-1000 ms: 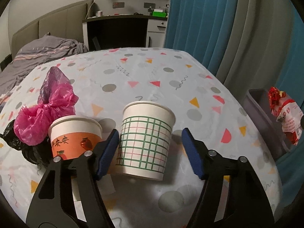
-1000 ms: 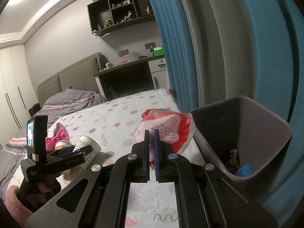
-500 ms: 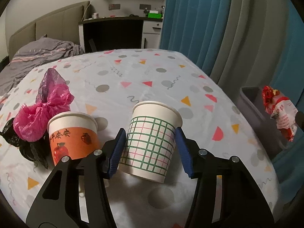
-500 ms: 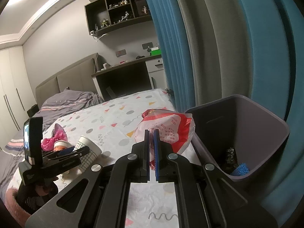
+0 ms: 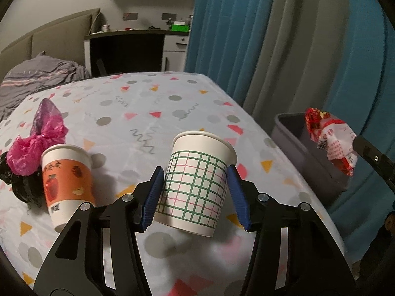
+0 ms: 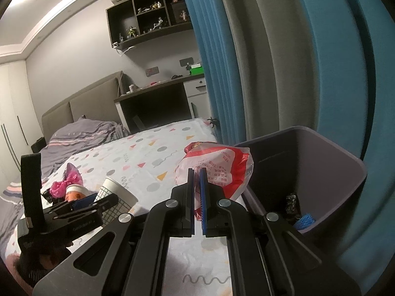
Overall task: Collect trash
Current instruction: 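Carry the grid cup and red-white bag over the grey bin, then open both tools to drop the cup and bag into the bin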
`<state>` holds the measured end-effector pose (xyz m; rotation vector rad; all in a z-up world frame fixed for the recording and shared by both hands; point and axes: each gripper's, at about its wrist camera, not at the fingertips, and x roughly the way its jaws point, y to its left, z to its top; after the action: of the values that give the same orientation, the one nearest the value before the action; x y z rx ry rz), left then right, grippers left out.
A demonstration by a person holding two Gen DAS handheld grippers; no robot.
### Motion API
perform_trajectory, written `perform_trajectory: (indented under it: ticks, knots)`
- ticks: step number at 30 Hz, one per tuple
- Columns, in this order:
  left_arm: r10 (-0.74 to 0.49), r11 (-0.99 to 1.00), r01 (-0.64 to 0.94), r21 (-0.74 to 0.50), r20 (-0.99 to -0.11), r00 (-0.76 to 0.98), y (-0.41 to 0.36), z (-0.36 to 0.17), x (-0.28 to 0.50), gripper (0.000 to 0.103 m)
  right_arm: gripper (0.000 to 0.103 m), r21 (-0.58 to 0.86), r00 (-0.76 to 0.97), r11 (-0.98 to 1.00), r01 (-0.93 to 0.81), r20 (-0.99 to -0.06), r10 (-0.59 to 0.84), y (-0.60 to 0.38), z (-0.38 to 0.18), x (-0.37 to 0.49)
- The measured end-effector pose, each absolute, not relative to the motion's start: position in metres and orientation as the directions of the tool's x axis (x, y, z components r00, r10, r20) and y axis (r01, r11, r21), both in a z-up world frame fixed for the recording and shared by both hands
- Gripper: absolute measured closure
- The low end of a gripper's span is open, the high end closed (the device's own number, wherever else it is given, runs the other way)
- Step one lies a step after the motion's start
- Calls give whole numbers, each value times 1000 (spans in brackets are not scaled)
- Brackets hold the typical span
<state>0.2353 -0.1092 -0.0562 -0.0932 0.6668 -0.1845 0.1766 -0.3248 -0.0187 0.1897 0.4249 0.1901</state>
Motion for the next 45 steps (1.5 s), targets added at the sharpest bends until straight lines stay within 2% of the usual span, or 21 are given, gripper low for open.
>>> perform_trajectory:
  ticks: [14, 25, 31, 45]
  knots:
    - [-317, 948, 264, -176, -556, 768, -153, -35, 241, 51, 98, 223, 909, 973, -62, -390, 147, -360, -19, 183]
    - [-483, 875, 426, -231, -492, 724, -225, -14, 263, 52, 98, 238, 911, 970, 41, -408, 62, -410, -28, 194]
    - [-538, 840, 479, -254, -499, 679, -261, -21, 280, 51, 98, 237, 900, 970, 56, -433, 53, -424, -39, 209]
    - [-565, 820, 496, -286, -542, 622, -295, -43, 304, 51, 98, 241, 865, 968, 64, -497, 66, -437, -63, 225]
